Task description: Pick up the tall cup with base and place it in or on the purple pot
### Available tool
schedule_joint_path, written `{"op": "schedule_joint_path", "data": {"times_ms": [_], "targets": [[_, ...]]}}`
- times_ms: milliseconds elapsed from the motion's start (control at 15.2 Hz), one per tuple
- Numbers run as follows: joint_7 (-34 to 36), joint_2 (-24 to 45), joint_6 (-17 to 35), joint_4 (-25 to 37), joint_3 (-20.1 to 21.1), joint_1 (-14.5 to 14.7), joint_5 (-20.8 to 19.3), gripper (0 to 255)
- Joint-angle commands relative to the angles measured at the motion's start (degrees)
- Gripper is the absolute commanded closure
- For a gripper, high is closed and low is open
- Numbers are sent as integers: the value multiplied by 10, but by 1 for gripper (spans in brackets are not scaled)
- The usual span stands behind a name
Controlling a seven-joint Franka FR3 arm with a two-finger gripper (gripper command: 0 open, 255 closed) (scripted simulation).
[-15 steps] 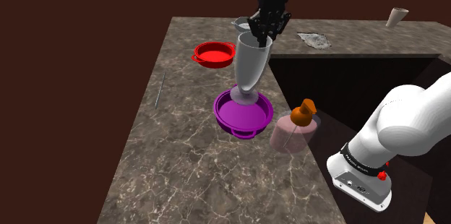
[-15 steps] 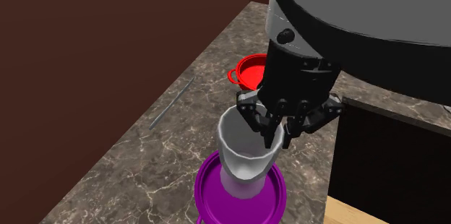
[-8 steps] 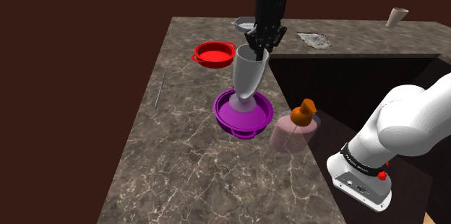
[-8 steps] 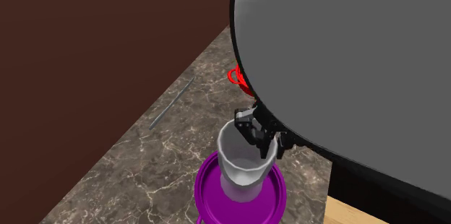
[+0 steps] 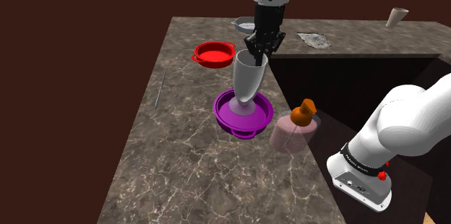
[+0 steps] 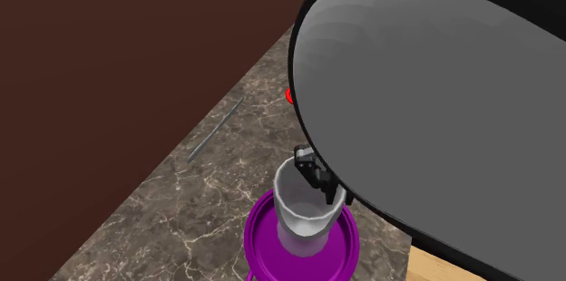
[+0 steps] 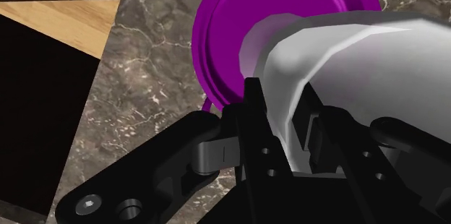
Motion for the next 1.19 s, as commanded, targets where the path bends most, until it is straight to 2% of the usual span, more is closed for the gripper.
{"op": "schedule_joint_path", "data": {"times_ms": [0, 66, 396, 660, 1122], "targets": [[0, 0, 0, 0, 0, 0, 0, 255], [0, 0, 0, 0, 0, 0, 0, 0], [0, 0, 0, 0, 0, 0, 0, 0], [4, 15, -71, 86, -6, -4, -6, 0], [4, 15, -71, 86, -6, -4, -6, 0]]}}
